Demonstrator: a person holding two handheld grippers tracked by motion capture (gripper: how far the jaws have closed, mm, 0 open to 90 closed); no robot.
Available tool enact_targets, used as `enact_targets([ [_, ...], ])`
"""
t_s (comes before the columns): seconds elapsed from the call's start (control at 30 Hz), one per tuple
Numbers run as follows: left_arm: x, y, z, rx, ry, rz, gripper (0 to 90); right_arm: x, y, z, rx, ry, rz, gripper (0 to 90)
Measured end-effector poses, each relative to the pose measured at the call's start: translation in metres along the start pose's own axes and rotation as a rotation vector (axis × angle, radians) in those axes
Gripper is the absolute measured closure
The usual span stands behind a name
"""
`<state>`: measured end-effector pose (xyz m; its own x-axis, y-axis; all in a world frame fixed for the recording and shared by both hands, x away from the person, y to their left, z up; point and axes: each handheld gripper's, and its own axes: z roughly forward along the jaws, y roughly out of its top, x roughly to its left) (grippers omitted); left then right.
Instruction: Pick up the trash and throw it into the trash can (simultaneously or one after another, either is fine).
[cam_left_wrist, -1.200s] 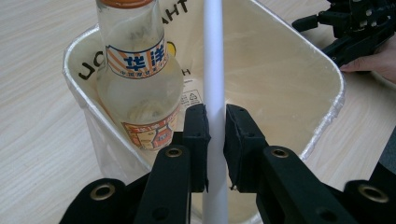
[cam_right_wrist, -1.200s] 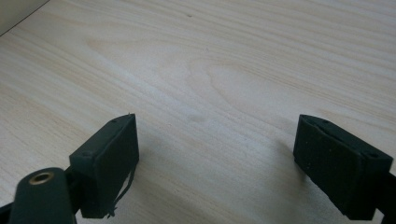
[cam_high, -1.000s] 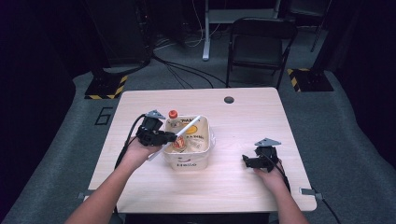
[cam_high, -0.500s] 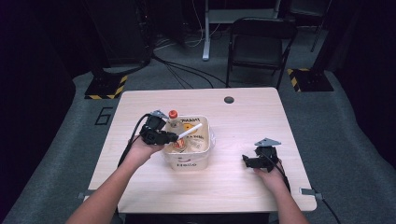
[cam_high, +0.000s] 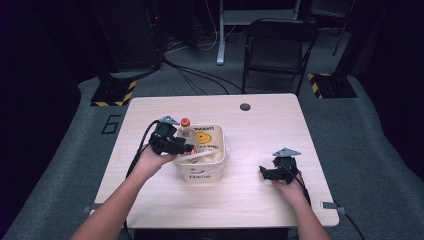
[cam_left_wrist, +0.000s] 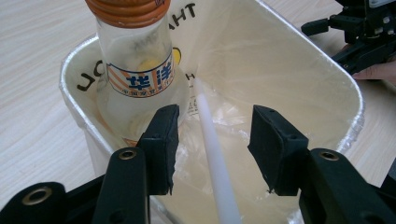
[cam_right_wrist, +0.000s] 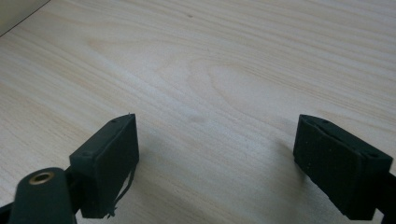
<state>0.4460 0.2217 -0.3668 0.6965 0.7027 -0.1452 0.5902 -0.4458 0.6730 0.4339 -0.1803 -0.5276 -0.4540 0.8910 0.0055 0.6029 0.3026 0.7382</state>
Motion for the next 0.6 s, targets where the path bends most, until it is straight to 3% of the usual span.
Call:
enact_targets([
  [0.2,0.008,-0.009,-0.016,-0.03,0.022,0.022,46.4,0.0,0.0,0.0,0.0,-0.001,0.001,13.4],
  [0.6,0.041,-0.036,-0.041,-0.09,0.097,-0.02,43.7,0.0,0.0,0.0,0.001,0.0,0.001,13.4],
])
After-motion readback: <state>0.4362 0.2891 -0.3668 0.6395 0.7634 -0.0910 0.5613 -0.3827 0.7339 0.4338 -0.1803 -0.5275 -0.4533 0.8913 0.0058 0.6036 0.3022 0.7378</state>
